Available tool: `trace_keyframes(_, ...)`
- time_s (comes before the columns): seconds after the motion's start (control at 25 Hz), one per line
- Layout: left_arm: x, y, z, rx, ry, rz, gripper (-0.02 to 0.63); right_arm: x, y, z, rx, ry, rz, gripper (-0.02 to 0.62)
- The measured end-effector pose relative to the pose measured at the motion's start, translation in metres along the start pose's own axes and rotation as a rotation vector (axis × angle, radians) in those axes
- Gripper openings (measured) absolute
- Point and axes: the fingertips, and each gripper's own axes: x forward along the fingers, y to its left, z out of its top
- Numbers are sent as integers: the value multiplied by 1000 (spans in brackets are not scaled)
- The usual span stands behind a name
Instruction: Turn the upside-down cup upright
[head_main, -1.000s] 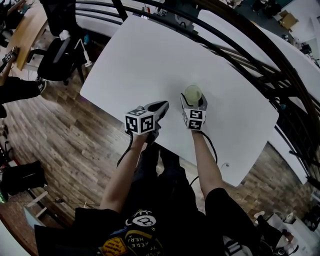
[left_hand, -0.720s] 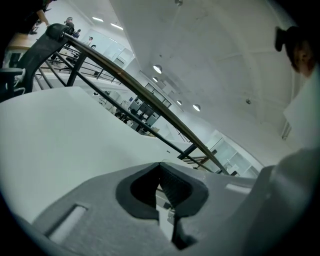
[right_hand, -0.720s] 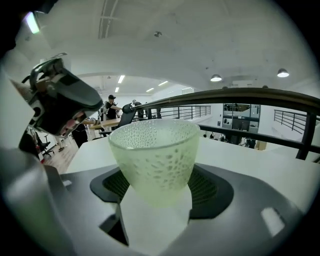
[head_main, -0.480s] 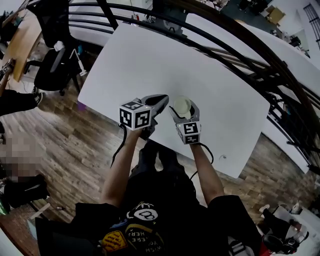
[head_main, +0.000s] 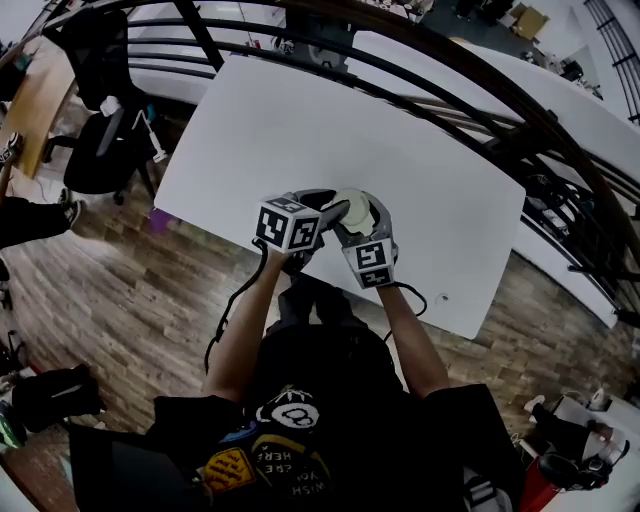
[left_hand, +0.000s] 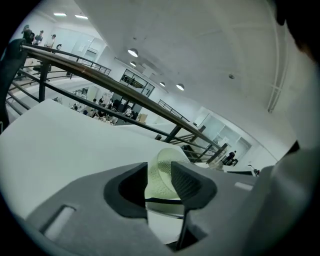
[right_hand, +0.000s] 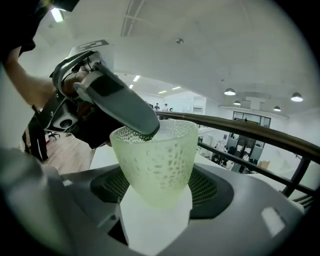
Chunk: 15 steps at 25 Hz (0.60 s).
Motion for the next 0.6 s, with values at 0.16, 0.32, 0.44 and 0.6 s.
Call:
trace_keyframes(0.16, -2, 8, -1, -7, 36, 38, 88, -4, 0, 7, -53, 8, -59, 350)
trace_keyframes(0.32, -5, 19, -4, -19, 59, 75, 25, -3, 7, 9, -139, 6, -50, 354)
trace_keyframes(0.44, -8, 27, -1, -44, 33, 98, 21, -6, 7, 4, -71, -23, -28, 354)
trace_keyframes(0.6, -22, 42, 15, -125, -58, 117, 21, -15, -4, -7, 220, -93, 28, 354)
